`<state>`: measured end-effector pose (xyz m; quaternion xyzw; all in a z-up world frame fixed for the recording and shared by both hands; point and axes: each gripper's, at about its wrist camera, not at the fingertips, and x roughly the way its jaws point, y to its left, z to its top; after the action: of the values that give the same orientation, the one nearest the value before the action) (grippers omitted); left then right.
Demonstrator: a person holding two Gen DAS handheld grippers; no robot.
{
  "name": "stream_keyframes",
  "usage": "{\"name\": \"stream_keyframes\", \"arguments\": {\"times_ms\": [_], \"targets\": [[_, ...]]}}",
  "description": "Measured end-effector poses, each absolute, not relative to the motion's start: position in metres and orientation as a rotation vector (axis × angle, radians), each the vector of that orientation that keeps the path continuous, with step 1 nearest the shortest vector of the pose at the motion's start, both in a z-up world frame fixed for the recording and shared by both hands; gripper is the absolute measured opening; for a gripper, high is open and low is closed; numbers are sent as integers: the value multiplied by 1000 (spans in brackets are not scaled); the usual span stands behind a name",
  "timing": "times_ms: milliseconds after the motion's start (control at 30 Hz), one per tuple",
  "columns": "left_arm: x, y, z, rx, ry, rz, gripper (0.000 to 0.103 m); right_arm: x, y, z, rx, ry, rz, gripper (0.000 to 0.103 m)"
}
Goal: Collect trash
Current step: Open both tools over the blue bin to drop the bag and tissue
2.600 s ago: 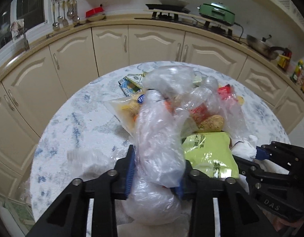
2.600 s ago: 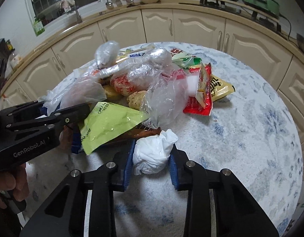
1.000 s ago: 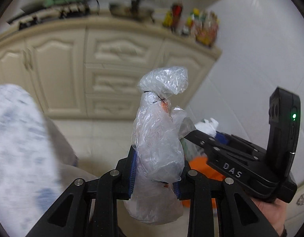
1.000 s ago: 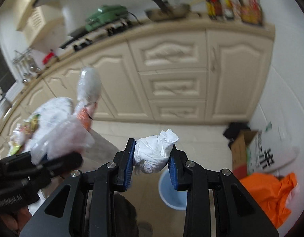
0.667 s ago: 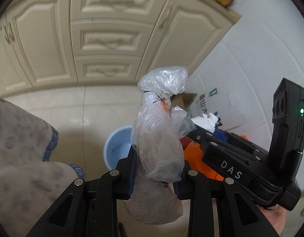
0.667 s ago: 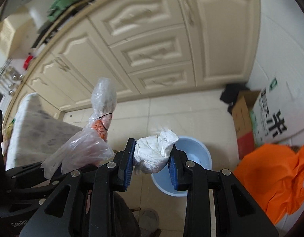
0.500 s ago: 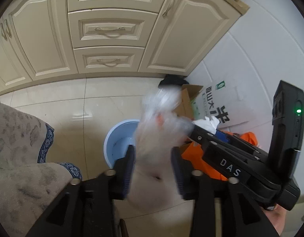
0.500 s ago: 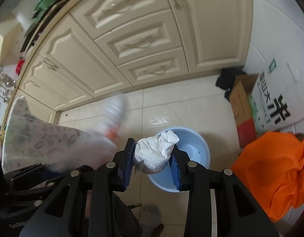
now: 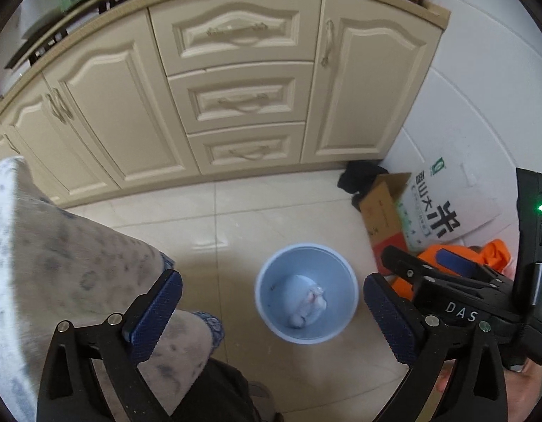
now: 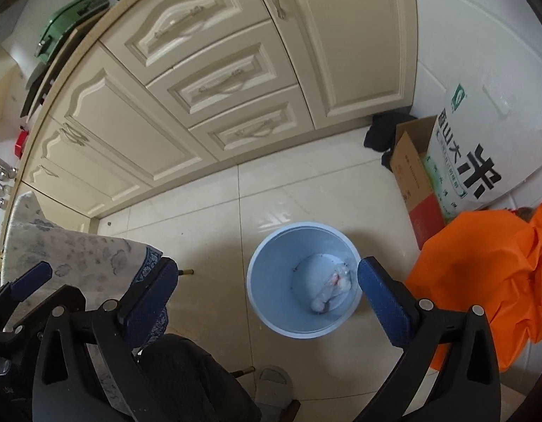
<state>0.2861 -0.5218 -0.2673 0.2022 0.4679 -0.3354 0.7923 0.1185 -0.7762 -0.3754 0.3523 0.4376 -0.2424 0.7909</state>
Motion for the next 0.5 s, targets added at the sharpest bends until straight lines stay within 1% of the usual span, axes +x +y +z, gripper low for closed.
{"name": "stream_keyframes", "arguments": {"times_ms": [233,500], "targets": [[249,-469,-208,398,921,-727,102,119,-761,-340,717,897,-511,103],[222,-390,-147,299,804,-720,102,131,-725,-279,625,817,-471,103]]}}
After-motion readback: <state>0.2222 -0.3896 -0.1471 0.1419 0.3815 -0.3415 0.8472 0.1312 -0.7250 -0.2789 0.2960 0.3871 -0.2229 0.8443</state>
